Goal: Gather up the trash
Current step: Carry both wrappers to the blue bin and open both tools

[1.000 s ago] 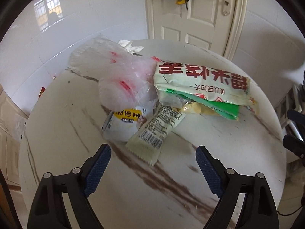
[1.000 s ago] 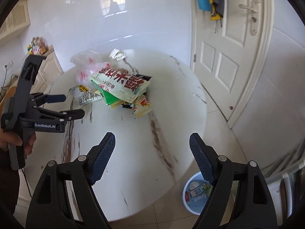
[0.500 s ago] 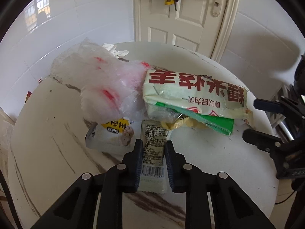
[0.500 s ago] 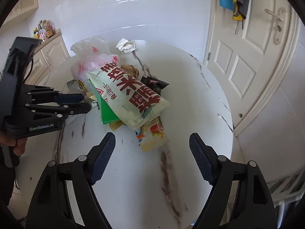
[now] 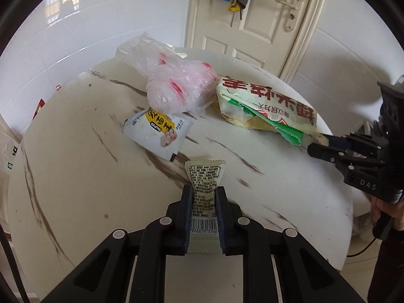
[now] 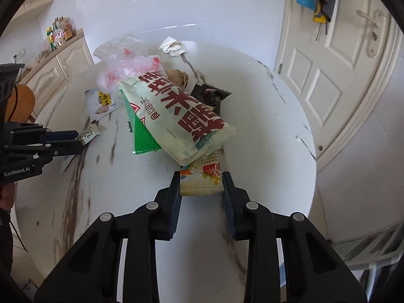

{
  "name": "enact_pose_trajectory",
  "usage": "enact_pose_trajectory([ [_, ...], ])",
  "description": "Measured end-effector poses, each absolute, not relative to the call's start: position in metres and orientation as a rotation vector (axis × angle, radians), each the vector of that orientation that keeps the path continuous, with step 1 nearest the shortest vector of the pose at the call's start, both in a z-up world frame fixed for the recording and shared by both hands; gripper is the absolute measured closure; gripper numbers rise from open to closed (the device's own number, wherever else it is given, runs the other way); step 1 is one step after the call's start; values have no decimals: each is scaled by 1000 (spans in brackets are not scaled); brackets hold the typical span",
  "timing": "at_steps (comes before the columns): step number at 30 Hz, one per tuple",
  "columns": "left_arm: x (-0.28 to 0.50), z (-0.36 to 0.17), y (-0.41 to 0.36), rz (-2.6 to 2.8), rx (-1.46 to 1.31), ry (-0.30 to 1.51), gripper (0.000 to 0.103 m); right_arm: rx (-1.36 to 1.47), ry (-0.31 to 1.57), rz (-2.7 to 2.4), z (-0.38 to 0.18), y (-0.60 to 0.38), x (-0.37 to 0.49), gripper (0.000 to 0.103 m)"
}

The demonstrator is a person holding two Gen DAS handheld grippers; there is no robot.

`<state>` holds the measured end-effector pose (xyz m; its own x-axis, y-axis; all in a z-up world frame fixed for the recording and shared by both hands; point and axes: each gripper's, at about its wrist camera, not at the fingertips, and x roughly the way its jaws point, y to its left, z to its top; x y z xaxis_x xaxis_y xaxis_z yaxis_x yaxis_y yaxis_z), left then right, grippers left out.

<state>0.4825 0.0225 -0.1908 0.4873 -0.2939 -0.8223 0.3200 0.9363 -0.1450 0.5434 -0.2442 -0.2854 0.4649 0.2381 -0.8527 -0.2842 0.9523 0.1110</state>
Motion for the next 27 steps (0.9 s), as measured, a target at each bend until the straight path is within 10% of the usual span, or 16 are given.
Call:
enact_pose_trajectory([
  [27,419,-145,-62,-548,18,908,89,163,920,311,-243,-291,440,78],
])
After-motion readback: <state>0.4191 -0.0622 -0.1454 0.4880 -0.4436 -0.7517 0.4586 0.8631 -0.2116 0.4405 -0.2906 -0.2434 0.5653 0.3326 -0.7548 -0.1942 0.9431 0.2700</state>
